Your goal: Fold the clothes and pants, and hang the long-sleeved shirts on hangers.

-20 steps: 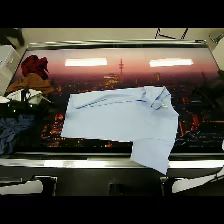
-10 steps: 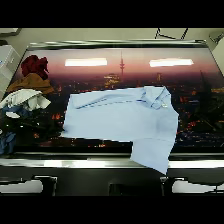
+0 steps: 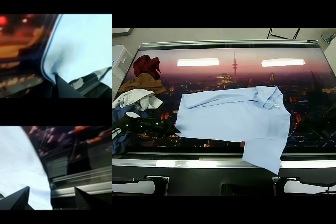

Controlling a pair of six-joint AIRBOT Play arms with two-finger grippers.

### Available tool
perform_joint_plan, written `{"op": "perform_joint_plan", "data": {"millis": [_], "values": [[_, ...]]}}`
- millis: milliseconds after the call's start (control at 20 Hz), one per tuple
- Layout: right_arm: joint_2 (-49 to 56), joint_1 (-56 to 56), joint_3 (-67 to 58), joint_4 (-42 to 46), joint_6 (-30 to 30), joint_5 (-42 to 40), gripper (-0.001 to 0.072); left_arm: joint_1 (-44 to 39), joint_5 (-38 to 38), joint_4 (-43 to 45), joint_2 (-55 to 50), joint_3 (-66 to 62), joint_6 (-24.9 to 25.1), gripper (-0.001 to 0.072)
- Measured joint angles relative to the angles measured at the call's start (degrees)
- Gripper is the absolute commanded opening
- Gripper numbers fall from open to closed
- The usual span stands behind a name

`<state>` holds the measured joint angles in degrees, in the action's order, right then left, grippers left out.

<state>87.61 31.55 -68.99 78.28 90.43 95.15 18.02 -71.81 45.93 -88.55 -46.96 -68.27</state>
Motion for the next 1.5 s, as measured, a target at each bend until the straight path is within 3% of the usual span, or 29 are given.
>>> {"op": "perform_joint_plan", "data": {"millis": [350, 450, 500, 550, 800, 1000, 1250, 1500], "values": [[-0.15, -0.02, 15.21, -10.91, -4.81, -11.5, 0.0566, -0.11, -0.63, -0.68, 3.45, 0.0, 0.31, 0.0026], [-0.2, -0.04, 17.35, -13.2, -5.2, -12.76, 0.0453, -0.11, -0.7, -0.81, 4.46, 0.0, 0.28, 0.0026], [-0.2, -0.04, 18.16, -13.9, -5.51, -13.62, 0.0198, -0.11, -0.72, -0.92, 4.9, 0.0, 0.26, 0.0025], [-0.17, -0.04, 18.73, -14.78, -5.97, -15.06, 0.0044, -0.11, -0.74, -1.09, 5.27, 0.0, 0.26, 0.0025], [-3.52, -0.04, 14.49, -19.19, -7.45, -17.59, 0.0042, -0.13, -0.87, -3.19, 8.7, -3.8, 0.24, 0.0024], [-9.09, -0.15, -7.15, -25.42, -8.41, -16.11, 0.0042, -0.17, 0.35, -4.92, 17.03, -19.34, 0.31, 0.0025], [-17.97, -0.09, -42.95, -27.93, -9.14, -22.67, 0.0042, 0.13, 11.23, -4.61, 29.42, -47.25, 0.35, 0.0025], [-32.39, -0.02, -49.72, -24.11, -9.51, -25.73, 0.0042, 0.24, 17.88, -2.29, 40.5, -58.01, 0.33, 0.0024]]}}
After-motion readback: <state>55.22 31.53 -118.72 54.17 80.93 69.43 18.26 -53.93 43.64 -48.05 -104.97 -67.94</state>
